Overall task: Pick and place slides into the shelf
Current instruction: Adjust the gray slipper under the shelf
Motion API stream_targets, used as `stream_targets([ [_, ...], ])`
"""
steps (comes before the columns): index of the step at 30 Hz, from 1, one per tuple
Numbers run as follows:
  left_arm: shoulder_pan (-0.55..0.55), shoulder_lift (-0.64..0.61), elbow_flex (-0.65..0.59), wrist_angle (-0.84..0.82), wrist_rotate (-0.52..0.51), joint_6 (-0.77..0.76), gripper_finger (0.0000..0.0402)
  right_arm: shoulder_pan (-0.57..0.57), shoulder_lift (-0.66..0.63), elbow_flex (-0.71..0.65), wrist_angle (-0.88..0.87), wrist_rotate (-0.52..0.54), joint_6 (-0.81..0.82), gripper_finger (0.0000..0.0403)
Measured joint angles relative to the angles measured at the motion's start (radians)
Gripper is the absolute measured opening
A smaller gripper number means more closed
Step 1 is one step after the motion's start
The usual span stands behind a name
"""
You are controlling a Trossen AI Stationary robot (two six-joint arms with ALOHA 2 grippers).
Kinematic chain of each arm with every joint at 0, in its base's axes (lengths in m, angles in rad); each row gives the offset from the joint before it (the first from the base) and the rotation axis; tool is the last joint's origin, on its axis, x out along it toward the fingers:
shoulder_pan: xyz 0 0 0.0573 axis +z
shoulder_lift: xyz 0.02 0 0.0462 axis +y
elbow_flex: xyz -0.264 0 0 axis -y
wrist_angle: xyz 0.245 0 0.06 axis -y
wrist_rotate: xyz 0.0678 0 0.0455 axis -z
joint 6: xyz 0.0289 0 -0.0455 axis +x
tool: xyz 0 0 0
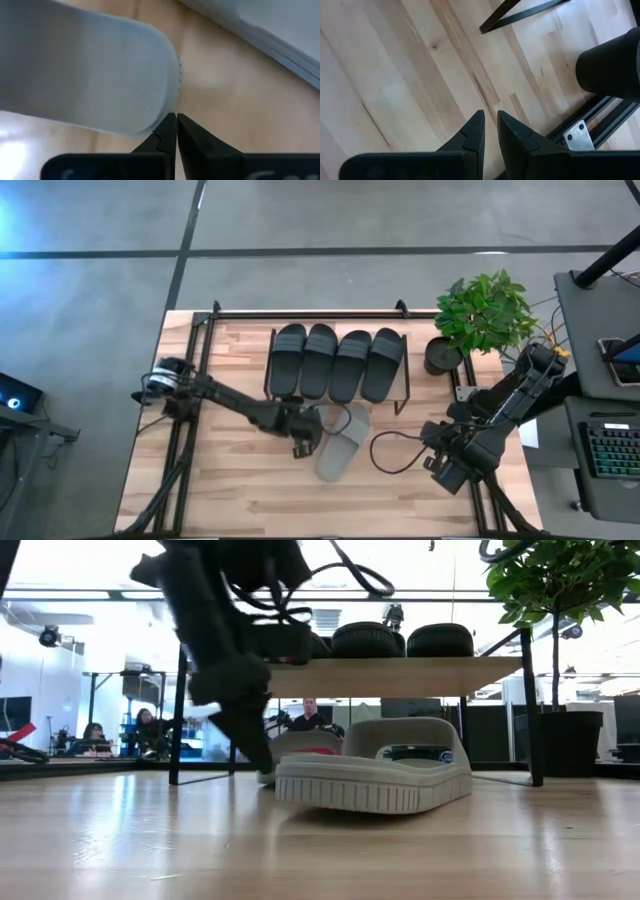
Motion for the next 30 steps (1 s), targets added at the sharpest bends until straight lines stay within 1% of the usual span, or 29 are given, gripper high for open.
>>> stream_targets([
  [3, 0.024, 0.0, 0.0, 0.035, -0.002, 0.004, 0.0, 0.0, 0.0, 0.001, 0.0, 0.0, 0.0, 0.0043],
  [5, 0.025, 0.0, 0.005, 0.03, -0.022, 0.002, 0.0, 0.0, 0.0, 0.005, 0.001, 0.0, 0.0, 0.0043],
  [8, 0.007, -0.002, 0.007, 0.001, -0.064, -0.001, 0.0, 0.0, 0.0, 0.008, 0.01, 0.0, 0.0, 0.0043],
  [10, -0.018, -0.012, 0.013, -0.032, -0.068, -0.017, 0.0, 0.0, 0.0, 0.01, 0.035, 0.0, 0.0, 0.0043],
  [12, -0.062, -0.032, 0.031, -0.079, -0.053, -0.056, 0.0, 0.0, 0.0, 0.01, 0.109, -0.002, -0.011, 0.0043],
  [15, -0.163, -0.07, 0.055, -0.147, -0.025, -0.123, 0.0, 0.0, 0.0, 0.007, 0.301, -0.016, -0.078, 0.0043],
  [17, -0.235, -0.097, 0.061, -0.156, -0.027, -0.177, 0.0, -0.007, 0.01, -0.001, 0.422, -0.007, -0.102, 0.0043],
  [18, -0.267, -0.109, 0.062, -0.146, -0.044, -0.191, 0.0, -0.01, 0.02, -0.004, 0.464, 0.004, -0.104, 0.0043],
  [20, -0.315, -0.116, 0.063, -0.113, -0.131, -0.182, 0.0, -0.021, 0.044, -0.007, 0.508, 0.035, -0.097, 0.0043],
  [21, -0.326, -0.116, 0.062, -0.105, -0.183, -0.176, 0.0, -0.029, 0.057, -0.008, 0.513, 0.04, -0.085, 0.0043],
  [23, -0.313, -0.108, 0.041, -0.102, -0.228, -0.173, 0.0, -0.052, 0.086, -0.008, 0.512, 0.028, -0.059, 0.0043],
  [27, -0.263, -0.071, -0.036, 0.037, -0.226, -0.155, 0.0, -0.08, 0.141, 0.005, 0.525, -0.049, -0.062, 0.0043],
  [30, -0.252, -0.042, -0.106, 0.259, -0.195, -0.122, 0.0, -0.086, 0.174, 0.033, 0.527, -0.096, -0.108, 0.0043],
])
